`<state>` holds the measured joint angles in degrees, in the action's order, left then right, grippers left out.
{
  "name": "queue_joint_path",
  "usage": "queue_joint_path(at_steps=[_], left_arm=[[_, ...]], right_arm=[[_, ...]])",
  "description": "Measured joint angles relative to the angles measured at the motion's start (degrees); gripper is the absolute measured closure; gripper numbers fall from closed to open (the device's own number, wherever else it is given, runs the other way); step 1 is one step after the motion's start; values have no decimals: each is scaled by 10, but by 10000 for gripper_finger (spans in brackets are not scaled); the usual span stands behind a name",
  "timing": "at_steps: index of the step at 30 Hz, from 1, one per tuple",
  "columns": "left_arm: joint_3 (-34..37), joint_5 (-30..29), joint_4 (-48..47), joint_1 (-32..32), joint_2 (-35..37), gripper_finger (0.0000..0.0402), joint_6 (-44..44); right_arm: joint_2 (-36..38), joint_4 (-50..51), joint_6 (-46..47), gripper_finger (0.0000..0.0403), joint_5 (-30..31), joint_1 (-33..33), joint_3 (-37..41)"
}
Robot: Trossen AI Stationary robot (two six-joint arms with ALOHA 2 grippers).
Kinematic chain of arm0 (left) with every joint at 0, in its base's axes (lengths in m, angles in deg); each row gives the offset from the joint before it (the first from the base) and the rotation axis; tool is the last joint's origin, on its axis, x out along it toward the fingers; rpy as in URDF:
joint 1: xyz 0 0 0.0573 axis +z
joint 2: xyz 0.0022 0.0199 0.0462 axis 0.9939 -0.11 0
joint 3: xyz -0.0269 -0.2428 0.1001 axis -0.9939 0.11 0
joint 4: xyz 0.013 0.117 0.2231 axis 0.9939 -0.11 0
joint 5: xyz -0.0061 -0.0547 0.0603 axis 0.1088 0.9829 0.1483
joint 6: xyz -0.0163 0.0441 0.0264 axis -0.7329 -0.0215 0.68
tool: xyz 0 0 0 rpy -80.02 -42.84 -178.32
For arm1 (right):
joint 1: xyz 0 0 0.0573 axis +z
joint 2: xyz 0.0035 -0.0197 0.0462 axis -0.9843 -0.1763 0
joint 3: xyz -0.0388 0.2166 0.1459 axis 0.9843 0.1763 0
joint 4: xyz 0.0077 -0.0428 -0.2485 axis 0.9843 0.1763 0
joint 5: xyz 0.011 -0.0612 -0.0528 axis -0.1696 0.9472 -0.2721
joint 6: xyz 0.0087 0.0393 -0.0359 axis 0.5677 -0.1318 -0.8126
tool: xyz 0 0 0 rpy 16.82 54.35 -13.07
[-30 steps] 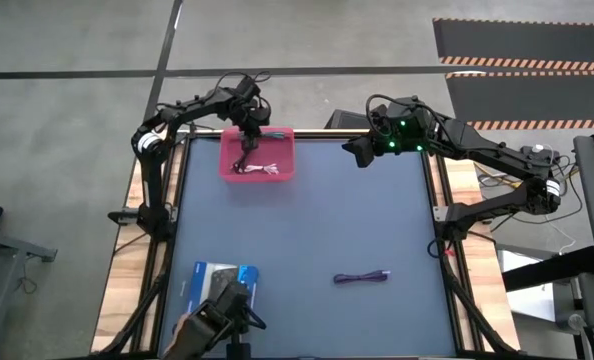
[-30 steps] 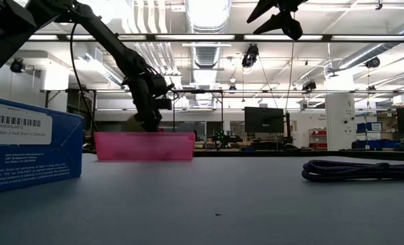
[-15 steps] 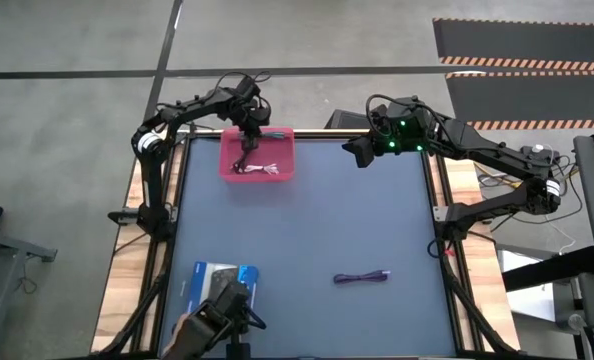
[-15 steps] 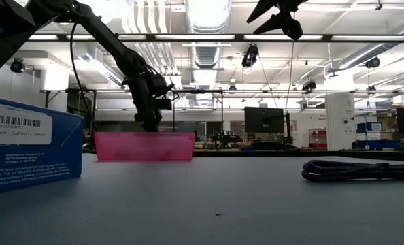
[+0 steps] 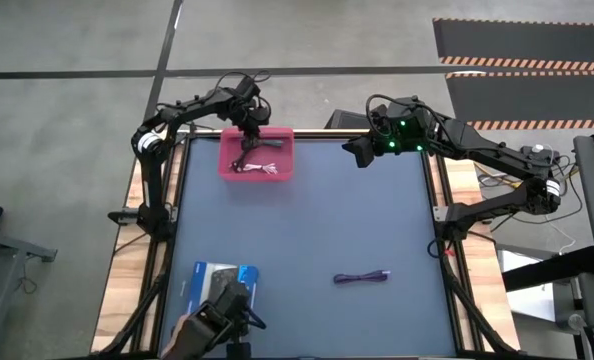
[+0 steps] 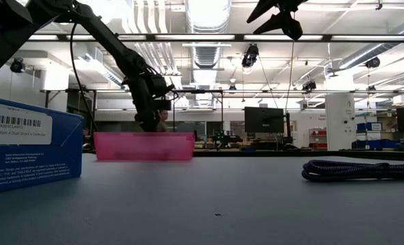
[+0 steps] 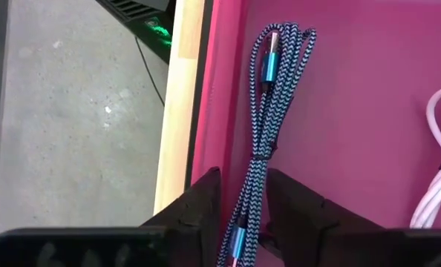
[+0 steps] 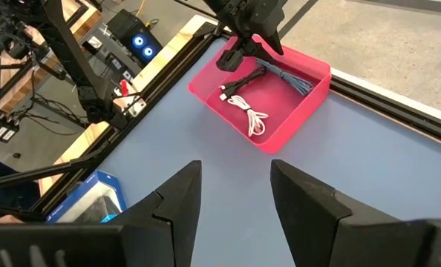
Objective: Pick and place USB-C Cables
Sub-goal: Put the violet charger cable into the pink bin
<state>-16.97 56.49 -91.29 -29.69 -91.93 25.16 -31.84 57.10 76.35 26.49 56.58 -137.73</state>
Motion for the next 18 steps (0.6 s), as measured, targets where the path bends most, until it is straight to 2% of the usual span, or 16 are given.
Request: queue_joint_path(at_steps=[7,10,18], left_arm=[[-1,-4,-11,-1,32,309,-21],[-1,5,-29,-2,57,308,-69],[0,142,-43,-20,144,308,-235]], right_arm=[[0,0,-1,250,0,0,0],[0,0,-1,250,0,0,0],[-1,0,0,250,0,0,0]])
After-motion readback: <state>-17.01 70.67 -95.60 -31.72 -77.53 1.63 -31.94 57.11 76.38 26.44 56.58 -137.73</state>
